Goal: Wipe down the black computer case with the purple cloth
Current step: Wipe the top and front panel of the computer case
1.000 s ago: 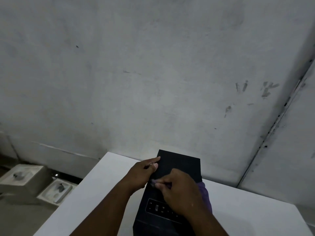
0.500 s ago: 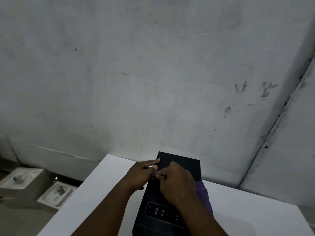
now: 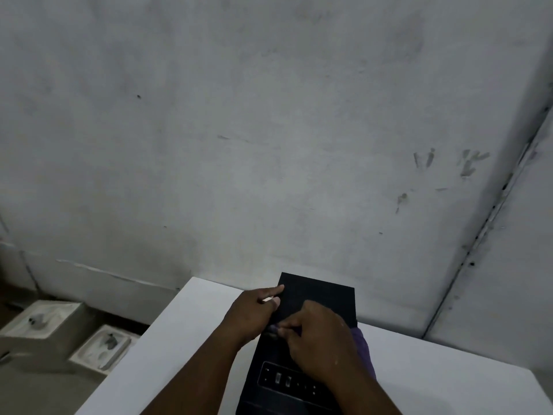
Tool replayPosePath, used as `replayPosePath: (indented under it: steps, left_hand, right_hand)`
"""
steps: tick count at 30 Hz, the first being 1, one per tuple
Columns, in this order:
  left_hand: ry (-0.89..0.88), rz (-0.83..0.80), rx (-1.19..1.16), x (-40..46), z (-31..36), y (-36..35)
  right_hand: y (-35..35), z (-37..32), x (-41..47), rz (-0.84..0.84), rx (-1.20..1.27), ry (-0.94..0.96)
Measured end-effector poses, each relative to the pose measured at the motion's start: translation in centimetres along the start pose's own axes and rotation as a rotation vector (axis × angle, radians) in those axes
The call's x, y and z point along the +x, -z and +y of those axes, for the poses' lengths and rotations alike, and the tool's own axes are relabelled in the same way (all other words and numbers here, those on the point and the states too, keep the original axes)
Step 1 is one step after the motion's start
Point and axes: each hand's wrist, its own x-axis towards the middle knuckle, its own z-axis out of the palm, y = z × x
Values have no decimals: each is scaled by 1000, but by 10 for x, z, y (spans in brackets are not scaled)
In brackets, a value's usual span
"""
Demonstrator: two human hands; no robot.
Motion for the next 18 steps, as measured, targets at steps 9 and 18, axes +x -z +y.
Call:
replayPosePath:
  steps: [9, 18]
  left_hand:
    - [-59, 55, 50, -2, -2, -5]
    - [-59, 49, 95, -3, -1, -5]
  right_hand:
    - [0, 10, -14, -33, 32, 11]
    - [2, 8, -9, 25, -7, -46]
